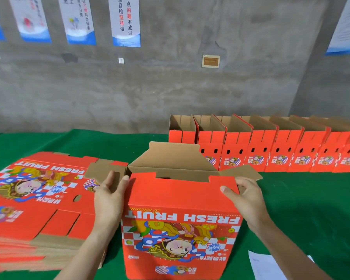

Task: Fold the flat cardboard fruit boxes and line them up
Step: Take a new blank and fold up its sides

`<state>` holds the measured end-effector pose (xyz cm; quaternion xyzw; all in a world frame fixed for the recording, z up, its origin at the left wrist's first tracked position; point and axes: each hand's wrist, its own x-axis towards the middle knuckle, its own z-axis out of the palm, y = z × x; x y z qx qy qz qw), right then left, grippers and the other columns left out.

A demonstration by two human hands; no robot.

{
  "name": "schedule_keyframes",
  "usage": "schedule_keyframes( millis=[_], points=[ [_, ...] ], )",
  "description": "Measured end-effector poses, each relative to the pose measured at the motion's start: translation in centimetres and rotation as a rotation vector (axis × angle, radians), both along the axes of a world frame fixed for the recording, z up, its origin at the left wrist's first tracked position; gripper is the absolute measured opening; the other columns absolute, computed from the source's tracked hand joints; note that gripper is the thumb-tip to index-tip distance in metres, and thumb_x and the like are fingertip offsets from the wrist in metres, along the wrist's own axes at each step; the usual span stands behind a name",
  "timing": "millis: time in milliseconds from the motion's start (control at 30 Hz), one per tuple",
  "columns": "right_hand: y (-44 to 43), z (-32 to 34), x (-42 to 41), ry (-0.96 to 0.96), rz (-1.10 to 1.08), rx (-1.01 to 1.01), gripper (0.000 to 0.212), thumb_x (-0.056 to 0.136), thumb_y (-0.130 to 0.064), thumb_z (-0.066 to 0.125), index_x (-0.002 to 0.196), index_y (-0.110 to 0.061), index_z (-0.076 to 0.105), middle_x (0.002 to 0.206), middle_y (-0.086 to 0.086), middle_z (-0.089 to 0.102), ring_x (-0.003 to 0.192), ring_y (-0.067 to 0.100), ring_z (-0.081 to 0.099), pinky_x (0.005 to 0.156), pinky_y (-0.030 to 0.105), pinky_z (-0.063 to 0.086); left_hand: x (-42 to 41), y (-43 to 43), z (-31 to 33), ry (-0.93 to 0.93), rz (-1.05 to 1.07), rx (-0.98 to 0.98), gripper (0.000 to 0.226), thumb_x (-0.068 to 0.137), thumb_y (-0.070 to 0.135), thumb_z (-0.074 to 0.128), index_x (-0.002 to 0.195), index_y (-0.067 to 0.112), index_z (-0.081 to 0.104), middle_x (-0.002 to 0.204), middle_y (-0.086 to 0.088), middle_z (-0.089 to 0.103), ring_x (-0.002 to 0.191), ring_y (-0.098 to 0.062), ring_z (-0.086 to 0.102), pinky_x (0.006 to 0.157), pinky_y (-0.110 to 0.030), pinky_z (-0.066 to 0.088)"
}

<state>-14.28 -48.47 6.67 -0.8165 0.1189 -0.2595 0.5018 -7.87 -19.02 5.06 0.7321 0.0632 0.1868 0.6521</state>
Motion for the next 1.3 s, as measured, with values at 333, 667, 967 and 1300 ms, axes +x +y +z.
schedule_keyframes(
  millis=[333,667,967,1300],
  points=[
    [-0.1,1.3,0.0,0.135,0.030,-0.384,0.063,0.080,-0.028,0.073,0.137,-0.018,0.046,0.141,-0.001,0.042,0.130,0.018,0.035,0.105,0.030,0.027,-0.4,0.9,2.7,-0.046,-0.012,0.730,0.073,0.072,0.018,0.081,0.135,0.004,0.048,0.139,-0.023,0.045,0.132,-0.039,0.034,0.108,-0.044,0.032],
    [0.4,6.1,1.6,0.558,0.234,-1.105,0.061,0.083,-0.044,0.054,0.141,-0.048,0.035,0.159,-0.014,0.005,0.145,0.037,0.000,0.110,0.062,-0.010,0.0,0.9,3.2,-0.028,-0.063,0.917,0.072,0.079,0.026,0.075,0.141,0.008,0.042,0.147,-0.019,0.037,0.139,-0.036,0.025,0.111,-0.047,0.026],
    [2.0,4.3,1.7,0.437,0.100,-1.153,0.031,0.095,-0.052,0.040,0.095,-0.026,0.057,0.110,-0.004,0.063,0.112,0.024,0.052,0.103,0.046,0.032,0.1,1.2,3.0,-0.042,-0.076,0.909,0.082,0.078,0.043,0.073,0.144,0.011,0.038,0.153,-0.015,0.029,0.143,-0.032,0.019,0.115,-0.045,0.023],
    [3.7,5.5,3.5,0.677,0.224,-1.301,0.091,0.086,-0.004,0.048,0.151,-0.033,-0.009,0.157,0.001,-0.025,0.094,0.027,0.057,0.054,0.030,0.038,0.2,1.9,2.6,-0.445,-0.367,0.833,0.096,0.078,0.003,0.074,0.148,0.041,0.020,0.152,0.016,0.027,0.140,-0.003,0.026,0.113,-0.022,0.023]
  ],
)
